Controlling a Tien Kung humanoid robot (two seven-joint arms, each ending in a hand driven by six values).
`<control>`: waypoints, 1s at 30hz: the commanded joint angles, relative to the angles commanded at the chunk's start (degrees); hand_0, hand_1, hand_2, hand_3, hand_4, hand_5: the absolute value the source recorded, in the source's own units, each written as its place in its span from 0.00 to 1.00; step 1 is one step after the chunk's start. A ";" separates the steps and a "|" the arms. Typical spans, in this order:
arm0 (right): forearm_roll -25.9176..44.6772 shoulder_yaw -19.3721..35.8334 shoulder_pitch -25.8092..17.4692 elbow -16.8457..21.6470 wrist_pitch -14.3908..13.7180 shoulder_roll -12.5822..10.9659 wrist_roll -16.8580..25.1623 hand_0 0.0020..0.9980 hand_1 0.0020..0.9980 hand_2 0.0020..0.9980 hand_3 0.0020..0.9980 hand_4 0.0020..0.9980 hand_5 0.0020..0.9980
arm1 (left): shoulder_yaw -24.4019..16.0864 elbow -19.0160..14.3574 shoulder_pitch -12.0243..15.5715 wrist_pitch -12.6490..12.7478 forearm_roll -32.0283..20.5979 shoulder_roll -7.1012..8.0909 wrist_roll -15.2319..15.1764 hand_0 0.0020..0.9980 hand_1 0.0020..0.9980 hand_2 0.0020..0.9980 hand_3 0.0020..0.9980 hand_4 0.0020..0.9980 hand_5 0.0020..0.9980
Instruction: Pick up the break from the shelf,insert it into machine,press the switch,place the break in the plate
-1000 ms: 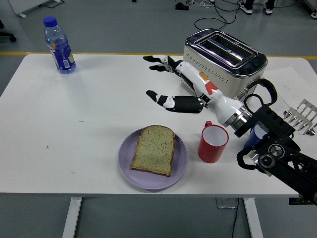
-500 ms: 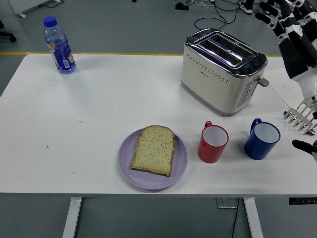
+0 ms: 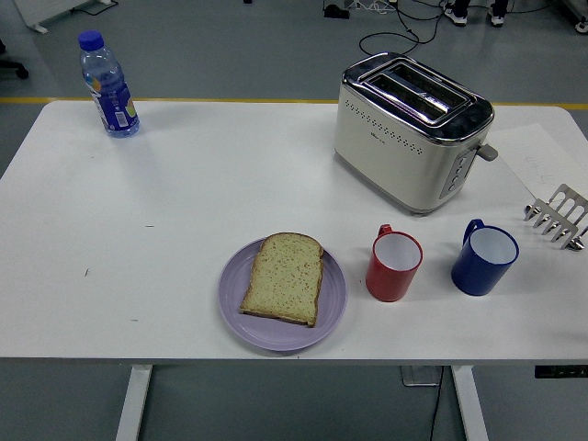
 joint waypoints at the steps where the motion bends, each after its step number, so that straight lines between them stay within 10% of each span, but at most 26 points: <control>1: -0.80 0.85 -0.47 -0.60 0.06 0.68 -0.08 0.71 0.68 0.70 0.64 0.47 0.32 | -0.06 0.00 0.03 -0.03 0.16 0.01 0.00 0.63 0.52 0.51 0.50 0.29 0.86; 30: -8.32 3.69 -2.50 -7.59 0.34 4.86 -0.82 0.70 0.67 0.69 0.64 0.47 0.33 | 2.91 0.00 -0.16 -1.06 -0.08 0.20 -0.23 0.63 0.52 0.51 0.50 0.28 0.87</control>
